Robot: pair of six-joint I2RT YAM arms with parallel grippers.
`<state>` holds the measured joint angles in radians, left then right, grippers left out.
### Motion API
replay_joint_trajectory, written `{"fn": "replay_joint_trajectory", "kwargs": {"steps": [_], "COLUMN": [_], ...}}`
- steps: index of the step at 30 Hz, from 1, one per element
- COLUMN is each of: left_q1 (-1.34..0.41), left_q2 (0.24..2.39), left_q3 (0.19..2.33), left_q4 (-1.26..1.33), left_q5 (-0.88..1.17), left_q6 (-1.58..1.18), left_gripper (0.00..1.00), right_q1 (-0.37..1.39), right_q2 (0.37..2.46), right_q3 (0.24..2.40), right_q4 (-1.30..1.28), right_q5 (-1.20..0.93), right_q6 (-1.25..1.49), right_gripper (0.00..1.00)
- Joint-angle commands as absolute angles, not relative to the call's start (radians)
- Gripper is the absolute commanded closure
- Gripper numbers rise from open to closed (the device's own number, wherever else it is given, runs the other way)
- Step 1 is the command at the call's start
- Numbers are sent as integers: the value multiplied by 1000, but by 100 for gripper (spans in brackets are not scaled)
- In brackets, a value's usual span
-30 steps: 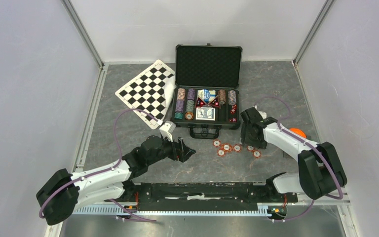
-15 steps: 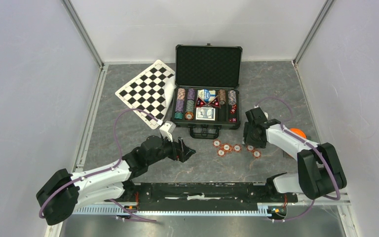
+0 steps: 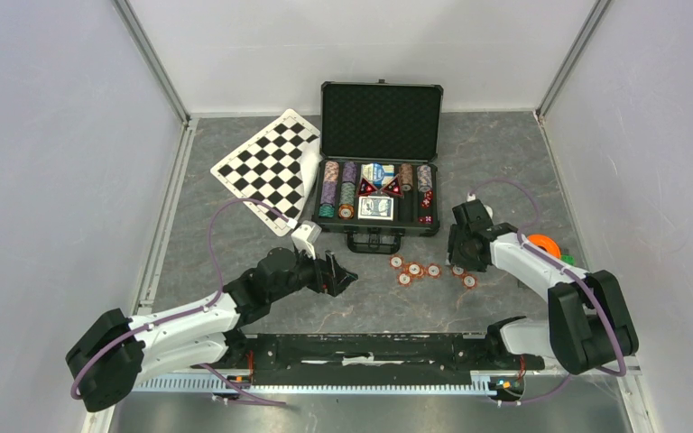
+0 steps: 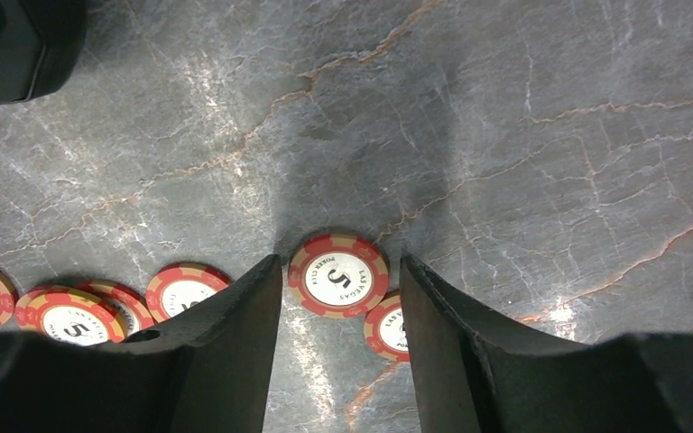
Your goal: Pack up texas hold em set
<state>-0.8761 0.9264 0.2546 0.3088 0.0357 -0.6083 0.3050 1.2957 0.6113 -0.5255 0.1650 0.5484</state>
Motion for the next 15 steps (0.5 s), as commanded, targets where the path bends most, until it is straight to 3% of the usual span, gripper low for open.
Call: {"fn": "replay_joint_trajectory", "kwargs": {"steps": [1,15], "left_q1": [-871,-871], "left_q2": [914,920], "left_q3": [264,269], "left_q4": [344,344], "left_q5": [33,36], "left_q6": [-566,-565], "left_gripper": [7,7], "right_q1": [302,323], "right_q2": [1329,1366], "right_q3": [599,616], "right_q4": [-584,-633], "right_q5": [121,138], "right_q6": [523,500], "right_gripper": [42,46]}}
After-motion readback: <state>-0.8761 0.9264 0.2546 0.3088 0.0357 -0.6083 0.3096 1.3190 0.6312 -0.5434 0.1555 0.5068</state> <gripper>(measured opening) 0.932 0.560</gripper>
